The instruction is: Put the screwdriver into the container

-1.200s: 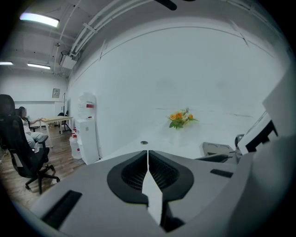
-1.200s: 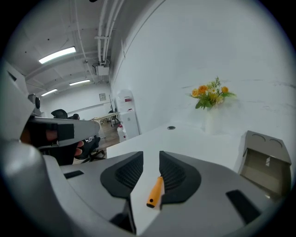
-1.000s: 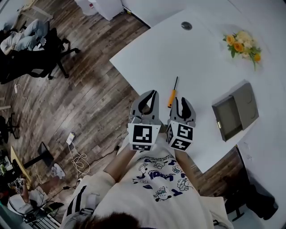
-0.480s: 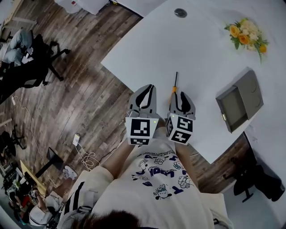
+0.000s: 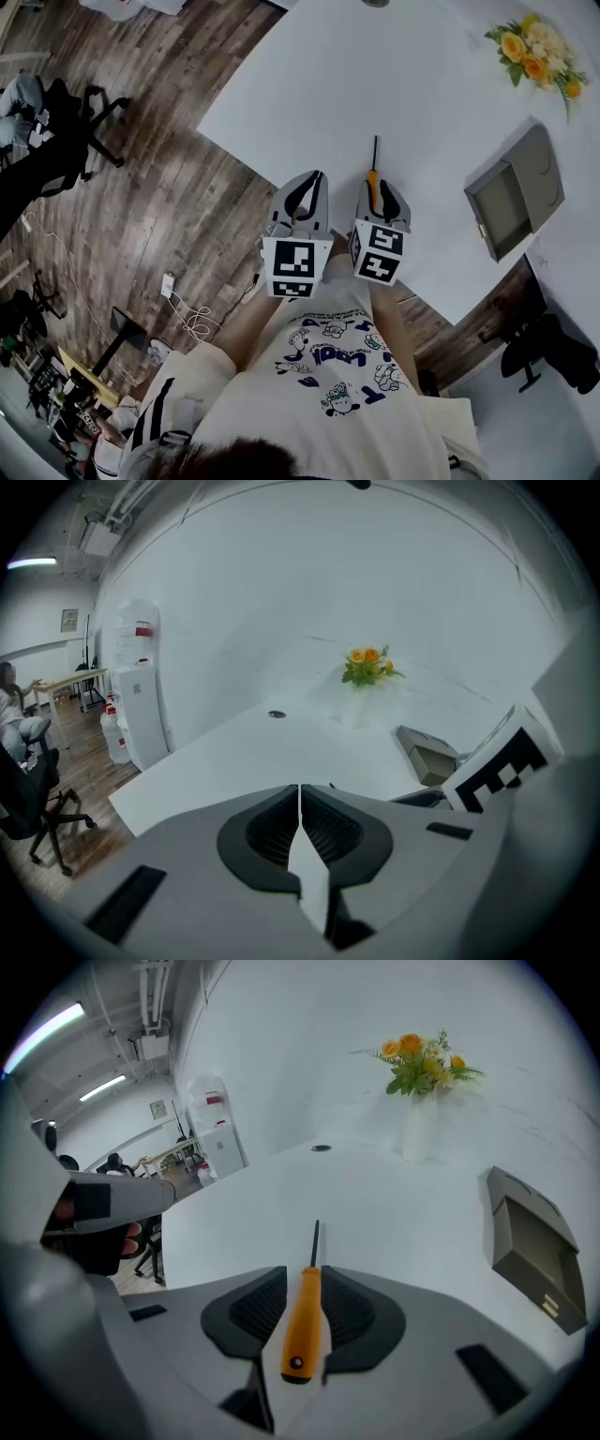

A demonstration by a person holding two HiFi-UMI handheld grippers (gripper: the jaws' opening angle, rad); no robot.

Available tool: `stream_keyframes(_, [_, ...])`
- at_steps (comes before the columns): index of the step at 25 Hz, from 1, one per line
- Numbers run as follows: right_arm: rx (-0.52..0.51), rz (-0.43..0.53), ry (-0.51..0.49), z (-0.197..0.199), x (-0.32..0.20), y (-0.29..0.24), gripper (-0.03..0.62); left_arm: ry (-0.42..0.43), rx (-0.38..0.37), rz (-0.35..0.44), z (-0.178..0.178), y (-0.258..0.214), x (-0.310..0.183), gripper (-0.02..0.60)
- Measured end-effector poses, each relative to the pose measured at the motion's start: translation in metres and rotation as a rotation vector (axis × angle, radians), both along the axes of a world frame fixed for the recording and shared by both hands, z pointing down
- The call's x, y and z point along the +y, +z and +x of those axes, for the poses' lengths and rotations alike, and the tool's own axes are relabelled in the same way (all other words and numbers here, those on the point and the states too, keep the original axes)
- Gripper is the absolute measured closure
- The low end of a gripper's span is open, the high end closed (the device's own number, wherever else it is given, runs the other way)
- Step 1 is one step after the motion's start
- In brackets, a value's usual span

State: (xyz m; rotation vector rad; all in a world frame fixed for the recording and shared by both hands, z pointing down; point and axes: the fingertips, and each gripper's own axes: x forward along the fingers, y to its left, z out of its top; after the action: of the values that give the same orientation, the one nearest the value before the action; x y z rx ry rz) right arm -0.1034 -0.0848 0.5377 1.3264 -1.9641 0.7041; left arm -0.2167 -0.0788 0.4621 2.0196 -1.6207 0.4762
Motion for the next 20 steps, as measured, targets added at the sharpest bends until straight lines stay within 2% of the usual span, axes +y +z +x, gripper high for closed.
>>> stream_keyframes(11, [0.075,-0.117,0.02,0.003,0.004,0.025,0.465,-0.005,0.037,-0.048,-0.011,0.018,0.002,0.56])
stream_keyframes(20, [0.12,-0.288,0.046,0.006,0.005,0.038,0.471,-0.015,0.041,-0.069,-0.018,0.024,0.004,0.56])
